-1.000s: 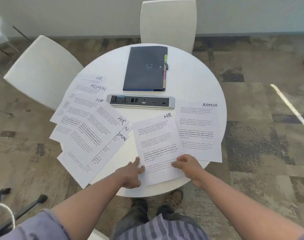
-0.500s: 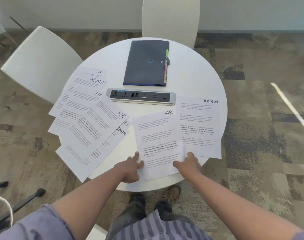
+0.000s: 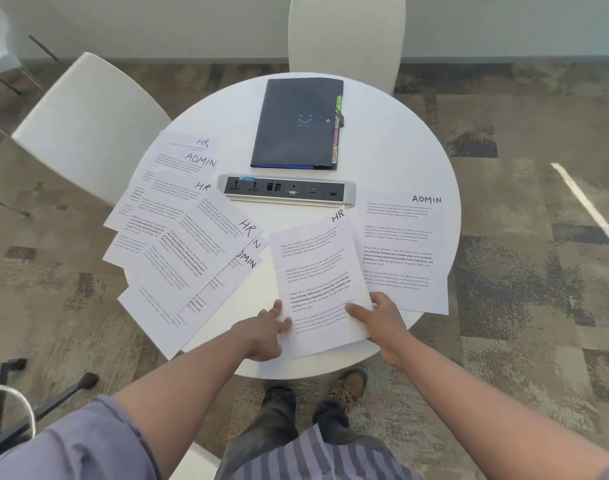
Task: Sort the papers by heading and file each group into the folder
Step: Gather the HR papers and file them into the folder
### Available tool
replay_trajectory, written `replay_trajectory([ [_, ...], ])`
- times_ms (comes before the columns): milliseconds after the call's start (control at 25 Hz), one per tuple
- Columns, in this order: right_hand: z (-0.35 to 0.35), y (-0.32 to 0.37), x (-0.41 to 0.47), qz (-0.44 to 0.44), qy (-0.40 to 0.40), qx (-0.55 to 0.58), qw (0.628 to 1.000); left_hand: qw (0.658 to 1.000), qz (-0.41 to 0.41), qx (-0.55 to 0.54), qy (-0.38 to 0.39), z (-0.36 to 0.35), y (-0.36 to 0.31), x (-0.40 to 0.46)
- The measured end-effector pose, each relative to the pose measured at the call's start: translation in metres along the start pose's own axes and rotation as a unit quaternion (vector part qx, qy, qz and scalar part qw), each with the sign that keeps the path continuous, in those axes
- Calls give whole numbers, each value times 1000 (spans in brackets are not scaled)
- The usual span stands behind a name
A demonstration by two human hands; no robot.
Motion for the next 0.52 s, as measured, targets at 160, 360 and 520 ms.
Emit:
replay_trajectory([
  [160,8,0,1,-9,-8,-155,988,1000,-6,0,-5,-1,0,2],
  [360,15,6,-5,55,-17,-260,964,995,-6,-78,-64,-5,-1,-1],
  [520,38,26,-8,75,-39,-209,974,929,40,-310,-196,-12,18,-12],
])
Point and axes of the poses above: each hand's wrist, its own x-axis towards the middle knuckle, its own z-axis out of the back of the hand, y = z × x, the point moved 3 cm from there along x, towards the middle knuckle, and after that the axes turned 3 degrees about x, right-handed, at the moved point
